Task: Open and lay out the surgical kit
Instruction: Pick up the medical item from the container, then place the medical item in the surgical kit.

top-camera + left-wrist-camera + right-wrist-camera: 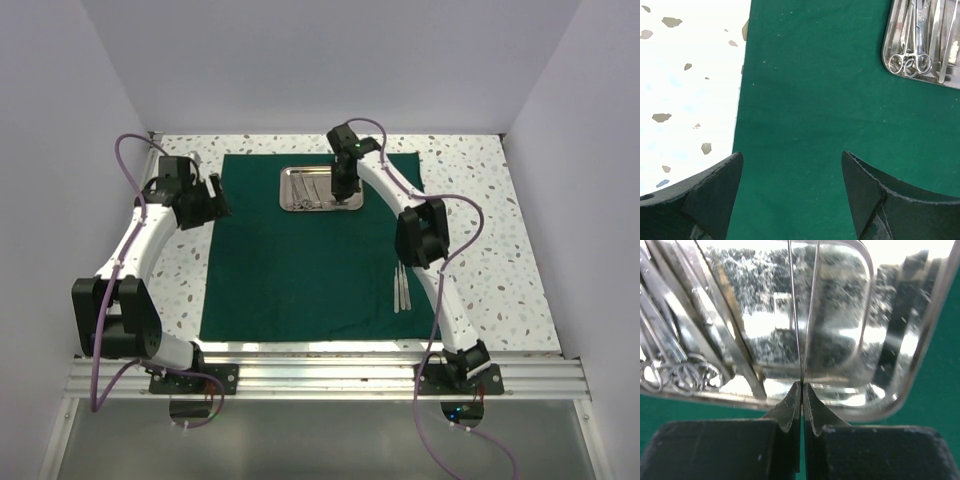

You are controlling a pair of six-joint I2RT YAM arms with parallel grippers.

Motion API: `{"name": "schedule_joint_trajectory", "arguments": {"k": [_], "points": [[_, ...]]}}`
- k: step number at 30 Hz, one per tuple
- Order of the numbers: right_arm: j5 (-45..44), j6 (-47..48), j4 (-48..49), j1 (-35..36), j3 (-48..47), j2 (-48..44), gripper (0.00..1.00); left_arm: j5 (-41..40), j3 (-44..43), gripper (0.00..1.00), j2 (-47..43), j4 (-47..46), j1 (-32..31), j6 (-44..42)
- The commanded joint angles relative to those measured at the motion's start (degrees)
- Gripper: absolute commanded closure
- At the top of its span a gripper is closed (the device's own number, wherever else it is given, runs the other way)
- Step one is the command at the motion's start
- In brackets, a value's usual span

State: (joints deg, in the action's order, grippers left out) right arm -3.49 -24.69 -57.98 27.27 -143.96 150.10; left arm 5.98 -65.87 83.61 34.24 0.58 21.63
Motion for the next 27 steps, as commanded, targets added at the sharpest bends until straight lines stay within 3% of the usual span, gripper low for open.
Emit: {"name": "schedule_joint_trajectory", "arguments": {"k": [1,4,7,14,19,27], "points": [[-0.7,-0.8,3.0,-0.6,4.5,-13.7,1.00,2.4,-1.8,0.17,0.8,-2.0,0.0,-1.1],[0.7,-2.2,5.9,0.2,17.2,-22.6,1.00,4.0,-0.6,0.17,0.9,-3.6,0.0,-0.9],[1.6,-3.6,5.0,2.4,23.0,-27.9,1.00,5.9,0.9,0.17,0.9,-5.2,-0.1,0.1],[3.2,-7.9,5.3,11.0,40.8,-35.7,1.00,7.9,3.6,0.18,2.1,-9.4,-2.2,2.3],[7.9,-12.0,13.3,13.4,57.4,-39.8,1.00,5.6,0.4,0.18,2.8,-7.9,-3.6,2.9],[9.3,-14.8,19.5,14.7,67.2,-40.9,1.00,2.3,-6.1,0.18,3.3,-5.2,-6.6,5.1]]}}
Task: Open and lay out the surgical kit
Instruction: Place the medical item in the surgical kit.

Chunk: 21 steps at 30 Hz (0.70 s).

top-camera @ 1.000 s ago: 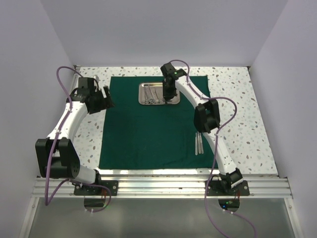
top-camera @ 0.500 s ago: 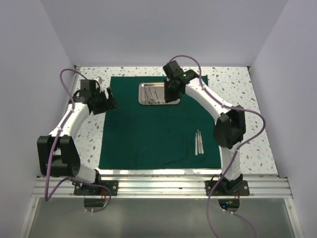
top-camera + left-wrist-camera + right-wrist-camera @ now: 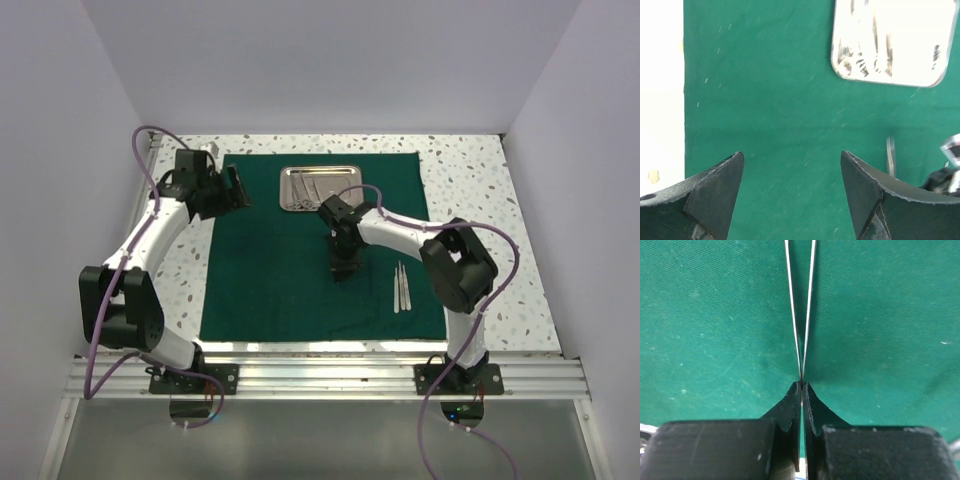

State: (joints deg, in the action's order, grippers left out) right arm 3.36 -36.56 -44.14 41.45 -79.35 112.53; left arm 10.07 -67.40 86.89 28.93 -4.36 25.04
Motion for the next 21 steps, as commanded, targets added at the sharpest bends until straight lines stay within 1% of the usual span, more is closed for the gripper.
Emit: {"name": "schedule_joint_trajectory", "arguments": {"k": [1,3,5,8,9,10,11,12,13,14,15,16,18,19,21], "points": [[2.7,-3.5,6.1,0.8,2.8,-3.4,1.00,-2.7,-5.7,0.18,0.4,2.3,-2.1,1.9],[2.4,-3.8,6.7,1.6,3.1,-3.5,1.00,-3.4,-8.5,0.19,0.9,3.6,-3.3,1.9],[2.0,-4.2,5.2,1.9,2.4,-3.2,1.00,-3.7,-11.7,0.18,2.2,5.3,-3.8,2.1],[3.7,-4.6,4.8,2.6,3.1,-4.8,1.00,-4.1,-16.7,0.18,5.2,8.2,-5.0,4.0],[4.1,-4.7,4.8,2.8,4.2,-5.5,0.87,-4.0,-17.8,0.18,5.8,8.6,-5.2,4.7],[4.2,-5.0,4.5,2.9,4.7,-7.7,0.71,-4.6,-19.6,0.18,7.0,8.7,-5.7,5.8],[4.1,-5.0,4.3,3.0,5.3,-8.8,0.52,-4.8,-20.6,0.18,7.6,8.8,-6.4,6.4],[3.5,-5.2,4.1,3.1,6.4,-10.5,0.30,-5.0,-21.6,0.18,9.1,8.9,-6.8,7.3],[2.9,-5.1,3.0,3.0,6.8,-13.6,0.21,-5.4,-24.1,0.18,10.0,9.3,-7.2,7.7],[1.9,-5.0,2.1,3.0,7.2,-15.7,0.18,-5.8,-25.7,0.18,11.1,9.8,-8.3,7.9],[-0.2,-4.8,1.2,3.0,7.4,-17.5,0.18,-6.6,-27.4,0.19,13.7,11.1,-8.7,8.3],[-1.2,-4.6,-0.8,3.1,7.5,-21.7,0.18,-7.2,-31.0,0.19,15.1,11.8,-10.1,8.5],[-3.3,-4.1,-3.1,3.0,7.4,-25.8,0.17,-8.6,-35.0,0.19,19.3,13.2,-11.7,8.6],[-6.1,-3.8,-5.4,3.1,7.3,-28.4,0.16,-9.0,-39.0,0.19,20.8,13.5,-13.4,8.6],[-8.3,-2.8,-8.1,3.0,6.7,-34.6,0.16,-9.9,-42.7,0.19,25.4,14.2,-15.0,8.9]]}}
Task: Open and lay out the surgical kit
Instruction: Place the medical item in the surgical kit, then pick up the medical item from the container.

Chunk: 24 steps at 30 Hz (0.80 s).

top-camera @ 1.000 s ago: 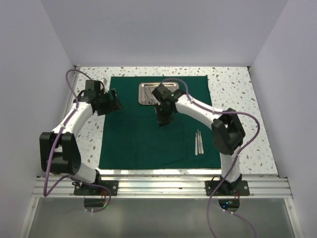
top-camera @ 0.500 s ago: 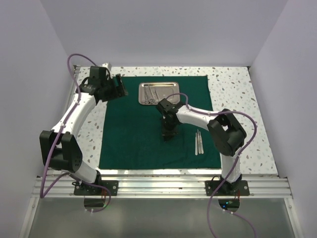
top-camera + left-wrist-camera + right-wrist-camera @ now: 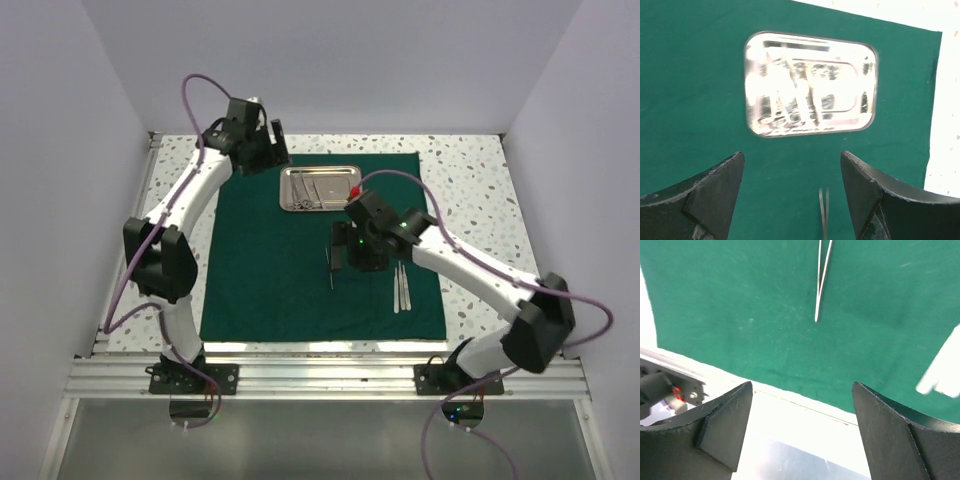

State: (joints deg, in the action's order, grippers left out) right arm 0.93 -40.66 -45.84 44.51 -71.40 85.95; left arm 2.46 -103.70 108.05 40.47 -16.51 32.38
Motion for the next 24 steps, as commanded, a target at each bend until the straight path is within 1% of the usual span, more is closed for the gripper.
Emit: {"name": "schedule_joint_trajectory", "arguments": {"k": [1,2,3,4,6,7,8,10,12,18,24], "points": [[-7.9,1.6,-8.6,0.0,-1.6,-9.9,0.16,-2.3,-9.8,0.19,5.9,2.7,-4.0,1.7],[-8.8,2.0,-9.4,0.0,-1.7,-13.8,0.16,-2.3,-11.4,0.19,7.7,2.7,-4.6,1.9],[-9.7,2.8,-10.6,0.0,-1.7,-15.5,0.15,-4.5,-13.0,0.20,11.1,2.7,-4.9,2.2],[-11.9,3.0,-12.7,0.0,-1.7,-17.1,0.14,-5.0,-16.0,0.20,12.9,2.7,-5.6,2.4],[-14.6,3.8,-14.4,0.0,-1.2,-21.2,0.13,-6.3,-18.7,0.21,18.0,2.5,-5.9,3.4],[-15.9,3.9,-16.6,-0.1,-1.0,-22.6,0.12,-6.5,-21.3,0.22,19.6,2.3,-6.1,3.7],[-18.6,3.8,-17.8,0.0,-0.5,-23.5,0.11,-6.7,-22.8,0.22,21.1,2.2,-6.2,4.1],[-20.5,3.2,-20.4,0.0,0.4,-25.8,0.10,-6.7,-25.2,0.23,24.9,0.3,-6.2,4.9],[-22.0,3.0,-21.0,0.0,2.5,-27.8,0.08,-6.1,-25.5,0.24,27.0,-3.0,-6.4,5.7],[-24.4,5.2,-22.5,-0.1,3.3,-26.9,0.06,-4.7,-27.4,0.27,31.8,-8.6,-7.3,6.8],[-26.6,8.2,-21.6,-0.4,1.5,-22.2,0.04,-4.4,-29.5,0.29,34.6,-11.5,-8.4,6.0]]}}
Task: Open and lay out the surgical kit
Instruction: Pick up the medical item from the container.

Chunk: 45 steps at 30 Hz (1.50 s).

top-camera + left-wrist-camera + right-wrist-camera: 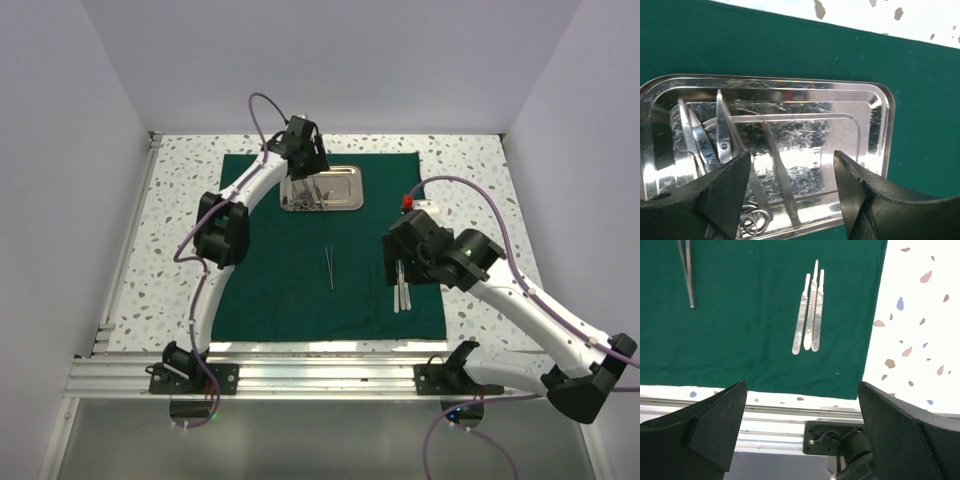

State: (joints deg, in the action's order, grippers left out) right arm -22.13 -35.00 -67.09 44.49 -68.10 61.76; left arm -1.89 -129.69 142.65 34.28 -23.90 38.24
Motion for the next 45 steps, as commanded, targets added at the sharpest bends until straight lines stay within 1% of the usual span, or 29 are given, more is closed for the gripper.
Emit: {"name": "schedule_joint_trajectory", "arguments": {"k": [1,8,15,18,28,36,41,43,45], "points": [[-3.7,3.0,0.0,-0.5,-2.0,2.6,0.04,-0.2,-3.4,0.30,0.2,-5.4,-1.2,0.2],[-3.6,5.5,1.8,-1.4,-2.3,5.6,0.03,-1.4,-2.9,0.33,1.7,-4.7,-2.1,-0.6],[-2.1,6.5,3.1,-3.4,-1.2,5.6,0.02,-6.5,-2.7,0.35,1.9,-2.0,-3.3,-2.0],[-1.5,6.8,3.1,-4.1,-0.5,5.4,0.02,-7.4,-2.5,0.35,1.8,-1.5,-3.5,-1.9],[-0.1,7.8,3.4,-6.4,1.6,4.2,0.02,-7.7,-0.8,0.36,2.2,-1.1,-4.3,-2.3],[0.9,9.0,3.5,-8.5,2.7,3.4,0.02,-9.4,0.3,0.38,2.6,-0.4,-5.3,-1.9],[1.6,9.4,3.5,-9.7,3.8,2.4,0.02,-10.3,0.8,0.41,2.7,0.3,-5.3,-1.5],[1.8,9.5,3.5,-9.9,4.4,1.9,0.02,-10.3,1.0,0.45,2.6,0.4,-5.3,-1.5],[1.9,9.5,3.5,-10.2,4.5,1.6,0.02,-10.1,1.3,0.46,2.6,0.5,-5.3,-1.2]]}}
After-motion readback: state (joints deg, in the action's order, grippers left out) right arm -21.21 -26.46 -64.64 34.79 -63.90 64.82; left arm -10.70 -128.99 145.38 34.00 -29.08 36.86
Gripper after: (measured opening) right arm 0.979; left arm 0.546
